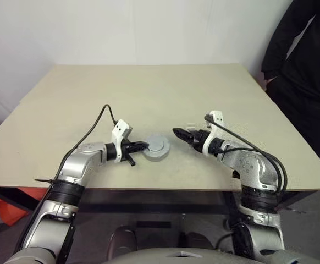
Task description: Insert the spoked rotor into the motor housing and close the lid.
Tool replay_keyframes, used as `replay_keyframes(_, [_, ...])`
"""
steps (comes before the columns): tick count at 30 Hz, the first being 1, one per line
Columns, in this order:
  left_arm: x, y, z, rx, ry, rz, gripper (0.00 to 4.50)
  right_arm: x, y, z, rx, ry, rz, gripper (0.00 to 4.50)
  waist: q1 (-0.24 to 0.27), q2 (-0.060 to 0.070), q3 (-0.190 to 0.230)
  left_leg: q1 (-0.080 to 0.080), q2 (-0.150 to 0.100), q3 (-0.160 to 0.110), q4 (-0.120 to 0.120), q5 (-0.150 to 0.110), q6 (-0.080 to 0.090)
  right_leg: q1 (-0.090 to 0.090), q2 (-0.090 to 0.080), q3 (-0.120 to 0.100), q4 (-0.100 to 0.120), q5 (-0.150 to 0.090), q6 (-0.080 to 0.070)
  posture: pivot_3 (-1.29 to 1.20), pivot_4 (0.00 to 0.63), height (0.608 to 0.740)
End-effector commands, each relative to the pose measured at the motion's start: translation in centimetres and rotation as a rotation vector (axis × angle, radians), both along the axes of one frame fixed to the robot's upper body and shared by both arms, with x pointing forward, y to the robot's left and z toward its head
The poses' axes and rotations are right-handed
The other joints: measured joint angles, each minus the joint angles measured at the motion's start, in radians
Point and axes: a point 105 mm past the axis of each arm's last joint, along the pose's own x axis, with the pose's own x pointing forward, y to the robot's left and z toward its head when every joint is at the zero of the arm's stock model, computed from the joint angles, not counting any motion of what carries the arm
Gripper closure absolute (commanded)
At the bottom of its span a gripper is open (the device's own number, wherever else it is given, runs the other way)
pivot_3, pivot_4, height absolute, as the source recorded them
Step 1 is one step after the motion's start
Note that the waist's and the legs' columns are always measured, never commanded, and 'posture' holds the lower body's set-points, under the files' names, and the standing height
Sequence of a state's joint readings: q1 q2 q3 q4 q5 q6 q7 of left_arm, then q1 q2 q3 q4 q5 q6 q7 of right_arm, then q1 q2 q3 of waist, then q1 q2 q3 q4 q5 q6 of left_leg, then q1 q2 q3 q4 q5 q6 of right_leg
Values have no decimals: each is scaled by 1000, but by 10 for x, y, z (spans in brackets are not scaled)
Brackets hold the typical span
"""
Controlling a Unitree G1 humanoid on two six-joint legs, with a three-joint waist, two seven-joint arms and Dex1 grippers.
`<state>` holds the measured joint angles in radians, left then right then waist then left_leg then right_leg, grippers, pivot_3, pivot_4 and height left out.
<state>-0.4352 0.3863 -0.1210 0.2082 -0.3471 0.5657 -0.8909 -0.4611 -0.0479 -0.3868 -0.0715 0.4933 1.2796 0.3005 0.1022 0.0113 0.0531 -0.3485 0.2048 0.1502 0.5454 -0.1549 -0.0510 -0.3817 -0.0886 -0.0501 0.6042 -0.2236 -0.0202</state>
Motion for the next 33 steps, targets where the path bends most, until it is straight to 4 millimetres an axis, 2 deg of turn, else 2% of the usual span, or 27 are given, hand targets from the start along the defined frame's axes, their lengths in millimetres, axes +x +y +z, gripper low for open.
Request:
replay_keyframes(1, [2, 5, -13, 56, 27, 28, 4500, -2, 9, 4, 138, 92, 15, 21, 1, 0, 0, 0, 0, 0, -1, 0, 0, 0, 0, 0, 0, 0, 0, 0, 0, 740])
replay_keyframes(3, [5, 6, -10, 50, 14, 39, 4500, -4, 14, 1, 232, 155, 15, 21, 0, 1, 0, 0, 0, 0, -2, 1, -1, -2, 0, 0, 0, 0, 0, 0, 0, 740])
replay_keyframes(6, [7, 7, -7, 43, 3, 50, 4500, -9, 22, -6, 276, 220, 44, 21, 1, 1, 0, -1, 0, 0, -4, 1, -2, -4, 0, 0, 1, 0, 0, 0, 0, 740])
replay_keyframes(10, [10, 9, -7, 41, -3, 62, 4500, -20, 46, 4, 386, 213, 181, 21, 0, 1, 0, -1, 1, 0, -5, 2, -3, -5, 0, 0, 1, 0, 0, 0, 0, 740])
replay_keyframes(14, [12, 9, -6, 40, -9, 67, 4500, -20, 60, -7, 389, 241, 232, 21, 1, 1, 0, -2, 1, 0, -7, 3, -5, -6, 1, 0, 1, 0, 0, 0, 0, 740])
replay_keyframes(21, [18, 13, -1, 39, -28, 86, 4500, -10, 88, -5, 413, 220, 287, 21, -8, 1, 0, -3, 1, 2, -9, 4, -6, -9, 3, 0, 1, 0, -1, 0, 0, 740])
replay_keyframes(24, [20, 15, 0, 42, -35, 93, 4500, -11, 100, -12, 385, 234, 309, 21, -9, 1, 0, -2, 1, 2, -9, 4, -6, -8, 4, 0, 2, 0, -1, 0, 0, 740])
replay_keyframes(27, [21, 16, 1, 43, -40, 98, 4500, -12, 102, -23, 349, 260, 302, 610, -10, 1, -1, -1, 2, 2, -9, 3, -6, -8, 5, 0, 2, 0, -1, 0, 0, 740])
replay_keyframes(29, [22, 16, 2, 42, -43, 101, 4500, -10, 99, -26, 345, 266, 290, 1309, -10, 1, -1, -1, 3, 2, -9, 3, -6, -8, 6, 0, 2, 0, -1, 0, 0, 740])
replay_keyframes(31, [22, 16, 2, 41, -45, 103, 4500, -10, 97, -21, 352, 242, 298, 2019, -9, 1, -1, -1, 3, 2, -9, 3, -6, -8, 6, 0, 2, 0, -1, 0, 0, 740])
replay_keyframes(33, [22, 16, 2, 40, -46, 103, 4500, -9, 96, -16, 354, 229, 306, 2395, -8, 1, -1, -1, 3, 2, -9, 4, -6, -8, 6, 0, 2, 0, -2, 0, 0, 740])
